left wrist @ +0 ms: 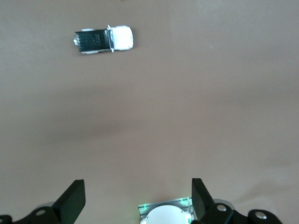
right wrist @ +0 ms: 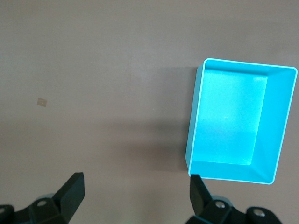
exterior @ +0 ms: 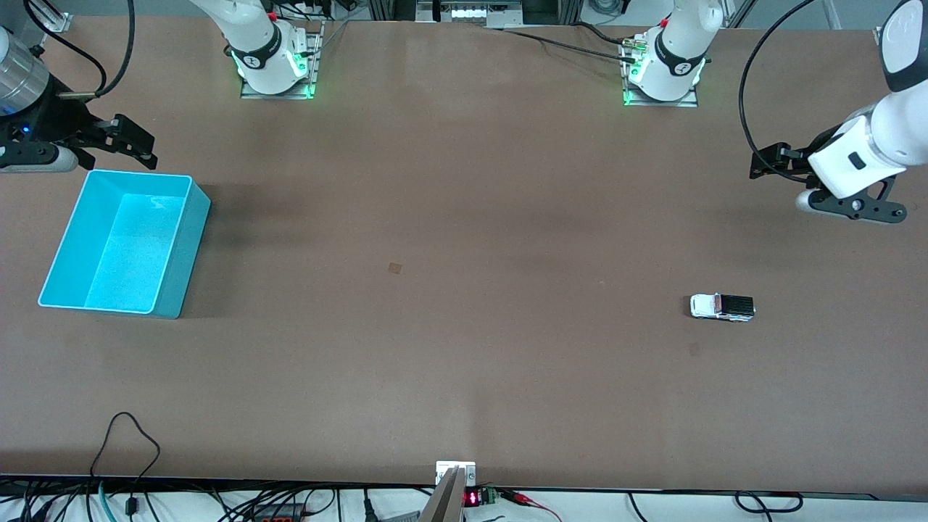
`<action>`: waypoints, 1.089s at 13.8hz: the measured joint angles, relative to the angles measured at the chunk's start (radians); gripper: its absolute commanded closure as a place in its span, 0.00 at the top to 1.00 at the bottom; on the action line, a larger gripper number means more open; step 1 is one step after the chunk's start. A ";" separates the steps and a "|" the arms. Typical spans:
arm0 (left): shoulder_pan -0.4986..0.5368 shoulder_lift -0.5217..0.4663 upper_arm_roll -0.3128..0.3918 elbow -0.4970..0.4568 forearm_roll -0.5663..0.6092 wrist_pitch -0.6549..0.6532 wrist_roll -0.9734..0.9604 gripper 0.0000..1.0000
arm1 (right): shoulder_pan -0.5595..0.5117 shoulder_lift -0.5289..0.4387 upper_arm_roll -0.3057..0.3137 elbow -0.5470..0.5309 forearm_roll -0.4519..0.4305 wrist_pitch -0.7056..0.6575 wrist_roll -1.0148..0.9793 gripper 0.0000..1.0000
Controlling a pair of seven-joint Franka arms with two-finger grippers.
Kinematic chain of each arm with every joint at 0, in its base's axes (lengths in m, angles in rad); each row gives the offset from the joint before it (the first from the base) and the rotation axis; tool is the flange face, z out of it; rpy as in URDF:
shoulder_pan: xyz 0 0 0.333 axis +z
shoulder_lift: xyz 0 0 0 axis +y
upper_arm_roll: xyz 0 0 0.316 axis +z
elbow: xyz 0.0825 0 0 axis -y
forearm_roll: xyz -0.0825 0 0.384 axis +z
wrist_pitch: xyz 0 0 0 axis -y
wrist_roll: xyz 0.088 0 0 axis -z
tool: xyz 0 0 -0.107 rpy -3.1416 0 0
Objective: Wind and store white jeep toy
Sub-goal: 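Move the left gripper down over the white toy jeep, then close the left gripper on the jeep's black rear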
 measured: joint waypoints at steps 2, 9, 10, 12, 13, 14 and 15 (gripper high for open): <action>0.015 0.038 0.005 0.000 0.003 0.014 0.142 1.00 | 0.000 0.000 0.000 0.000 0.000 0.000 0.000 1.00; 0.071 0.252 0.013 -0.002 0.101 0.281 0.749 1.00 | 0.000 0.000 0.000 0.000 0.000 0.000 0.000 1.00; 0.072 0.287 0.013 -0.003 0.108 0.330 0.830 1.00 | 0.000 0.000 0.000 0.000 0.000 0.000 0.000 1.00; 0.076 0.353 0.013 -0.004 0.129 0.425 0.968 1.00 | 0.000 0.000 0.000 0.000 0.000 0.000 0.000 1.00; 0.078 0.384 0.013 -0.006 0.141 0.481 1.026 1.00 | 0.000 0.000 0.000 0.000 0.000 0.000 0.000 1.00; 0.080 0.411 0.013 -0.014 0.153 0.551 1.084 1.00 | 0.000 0.000 0.000 0.000 0.000 0.000 0.000 1.00; 0.080 0.433 0.013 -0.028 0.159 0.629 1.141 1.00 | 0.000 0.000 0.000 0.000 0.000 0.000 0.000 1.00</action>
